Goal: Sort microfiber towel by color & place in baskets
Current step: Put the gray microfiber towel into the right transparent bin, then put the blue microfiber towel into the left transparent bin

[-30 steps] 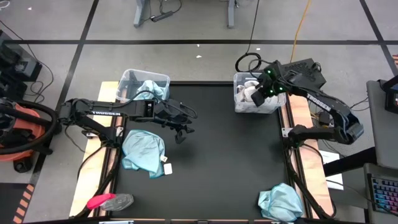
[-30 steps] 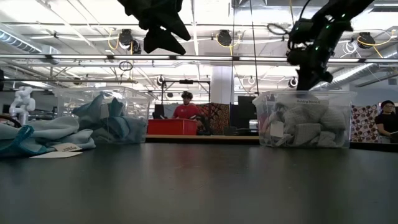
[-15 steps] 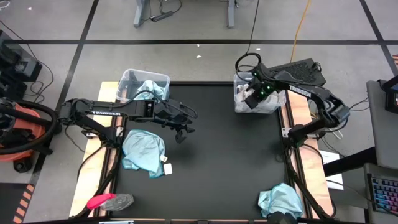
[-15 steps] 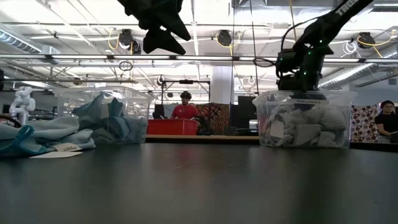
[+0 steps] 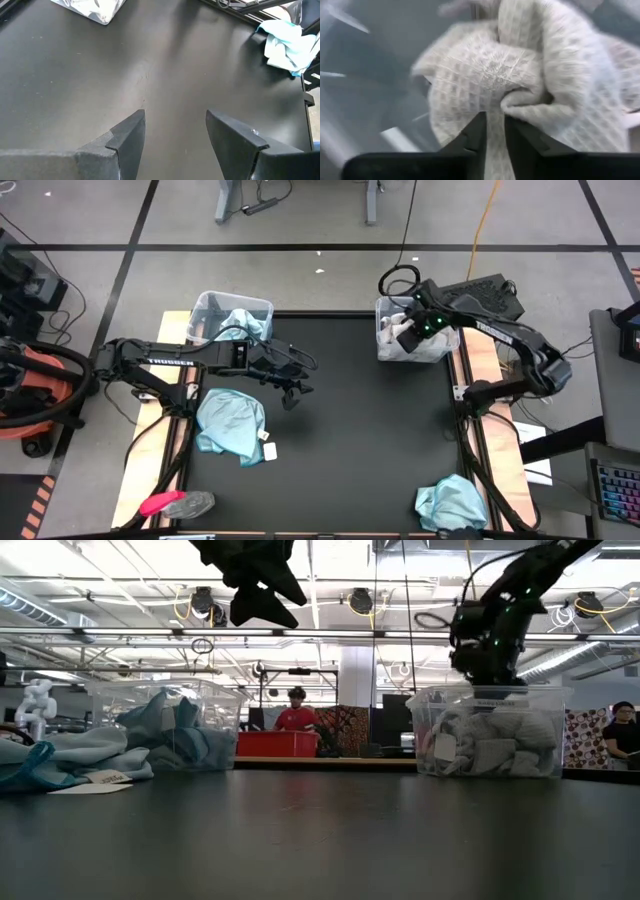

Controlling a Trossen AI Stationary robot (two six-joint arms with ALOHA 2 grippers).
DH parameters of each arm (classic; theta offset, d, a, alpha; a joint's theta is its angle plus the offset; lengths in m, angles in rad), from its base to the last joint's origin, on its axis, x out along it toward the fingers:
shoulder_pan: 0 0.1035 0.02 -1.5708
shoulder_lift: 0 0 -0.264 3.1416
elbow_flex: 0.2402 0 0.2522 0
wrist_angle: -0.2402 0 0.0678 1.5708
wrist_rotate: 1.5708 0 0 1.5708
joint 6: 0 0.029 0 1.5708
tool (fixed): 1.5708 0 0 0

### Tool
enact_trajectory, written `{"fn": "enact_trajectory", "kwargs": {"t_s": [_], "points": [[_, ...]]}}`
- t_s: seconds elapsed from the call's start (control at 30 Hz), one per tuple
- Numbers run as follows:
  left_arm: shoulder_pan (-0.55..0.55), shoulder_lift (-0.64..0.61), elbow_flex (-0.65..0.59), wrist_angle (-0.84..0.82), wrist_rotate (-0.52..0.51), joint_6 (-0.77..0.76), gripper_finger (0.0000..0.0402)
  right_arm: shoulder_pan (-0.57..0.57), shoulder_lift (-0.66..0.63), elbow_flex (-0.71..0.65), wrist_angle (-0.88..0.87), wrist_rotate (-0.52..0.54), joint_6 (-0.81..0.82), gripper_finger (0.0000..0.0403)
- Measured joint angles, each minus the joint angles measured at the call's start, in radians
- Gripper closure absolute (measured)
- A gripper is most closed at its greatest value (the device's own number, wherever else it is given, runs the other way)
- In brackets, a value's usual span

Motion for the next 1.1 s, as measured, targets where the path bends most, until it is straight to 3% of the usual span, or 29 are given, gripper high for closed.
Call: {"fn": "enact_trajectory", "kwargs": {"t_s": [0.17, 0.53, 0.8, 1.1], "points": [[0.0, 0.0, 0.0, 0.0, 0.0, 0.006, 0.0185, 0.001, -0.111, 0.0, -0.004, -0.011, 0.05, 0.0307], [0.0, 0.0, 0.0, -0.006, 0.03, 0.008, 0.0185, 0.034, -0.335, 0.0, -0.007, -0.213, 0.174, 0.0215], [-0.001, 0.0, 0.0, -0.007, 0.035, 0.008, 0.0185, 0.117, -0.479, 0.0, 0.013, -0.338, 0.25, 0.0195], [-0.002, 0.0, 0.0, -0.006, 0.035, -0.002, 0.0185, 0.216, -0.558, 0.0, 0.024, -0.557, 0.268, 0.0191]]}}
